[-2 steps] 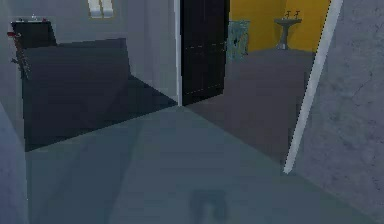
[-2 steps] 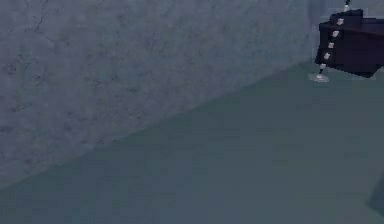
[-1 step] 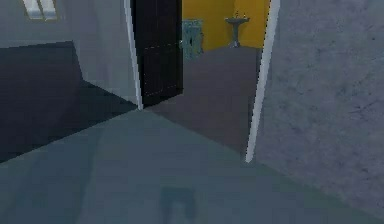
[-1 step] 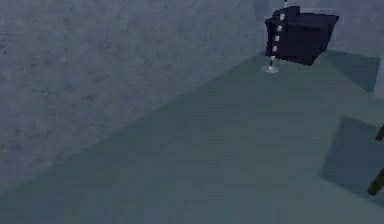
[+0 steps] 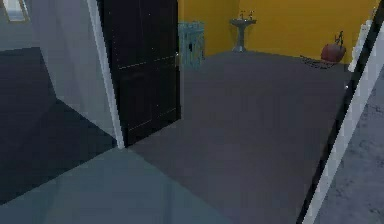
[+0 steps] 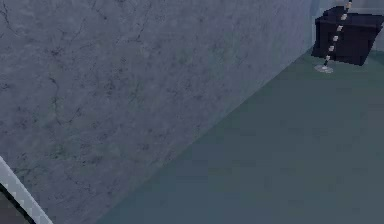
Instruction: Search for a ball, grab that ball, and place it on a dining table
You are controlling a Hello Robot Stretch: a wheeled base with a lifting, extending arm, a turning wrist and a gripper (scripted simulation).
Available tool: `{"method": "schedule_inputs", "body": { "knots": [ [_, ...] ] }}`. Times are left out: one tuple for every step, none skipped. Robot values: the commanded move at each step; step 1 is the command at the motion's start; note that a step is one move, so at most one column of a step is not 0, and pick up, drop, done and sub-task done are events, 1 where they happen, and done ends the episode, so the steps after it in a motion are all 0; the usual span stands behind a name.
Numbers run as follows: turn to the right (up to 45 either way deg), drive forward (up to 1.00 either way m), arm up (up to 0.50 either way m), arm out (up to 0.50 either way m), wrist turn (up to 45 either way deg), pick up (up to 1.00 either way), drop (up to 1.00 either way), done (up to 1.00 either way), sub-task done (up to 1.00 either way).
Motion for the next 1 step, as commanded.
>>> {"method": "schedule_inputs", "body": {
  "knots": [
    [3.0, 0.00, 0.00, 0.00, 0.0, 0.00, 0.00, 0.00, 0.00]
  ]
}}
